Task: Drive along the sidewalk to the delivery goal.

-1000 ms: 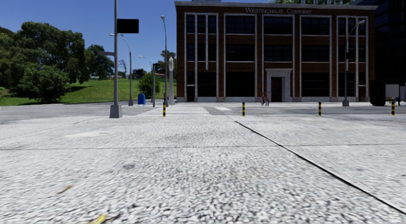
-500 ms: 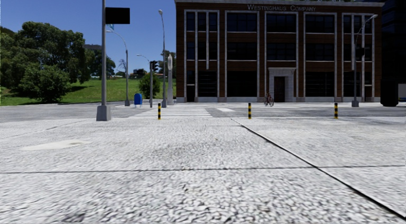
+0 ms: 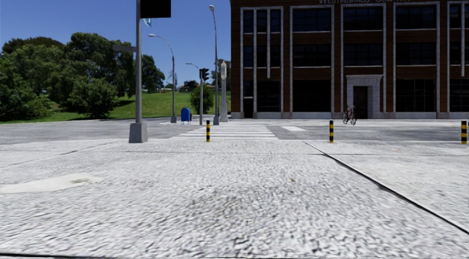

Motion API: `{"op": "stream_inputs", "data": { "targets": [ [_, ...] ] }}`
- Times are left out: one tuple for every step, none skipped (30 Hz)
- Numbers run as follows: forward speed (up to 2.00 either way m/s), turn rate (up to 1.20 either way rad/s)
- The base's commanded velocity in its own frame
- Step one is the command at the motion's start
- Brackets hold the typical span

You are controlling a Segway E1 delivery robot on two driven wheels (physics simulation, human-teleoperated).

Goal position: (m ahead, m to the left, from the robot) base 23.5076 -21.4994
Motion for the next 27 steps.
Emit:
{"op": "stream_inputs", "data": {
  "targets": [
    [2.0, 0.0],
    [2.0, 0.0],
    [2.0, 0.0],
    [2.0, 0.0],
    [2.0, 0.0],
    [2.0, 0.0],
    [2.0, 0.0],
    [2.0, 0.0],
    [2.0, 0.0],
    [2.0, 0.0],
    [2.0, 0.0],
    [2.0, 0.0],
    [2.0, 0.0],
    [2.0, 0.0],
    [2.0, 0.0],
    [2.0, 0.0],
    [2.0, 0.0],
    [2.0, -0.6],
    [2.0, -0.6],
    [2.0, -0.99],
    [2.0, -1.02],
    [2.0, -0.97],
    [2.0, -0.29],
    [2.0, -0.29],
    [2.0, -0.07],
    [2.0, 0.0],
    [2.0, 0.0]
  ]
}}
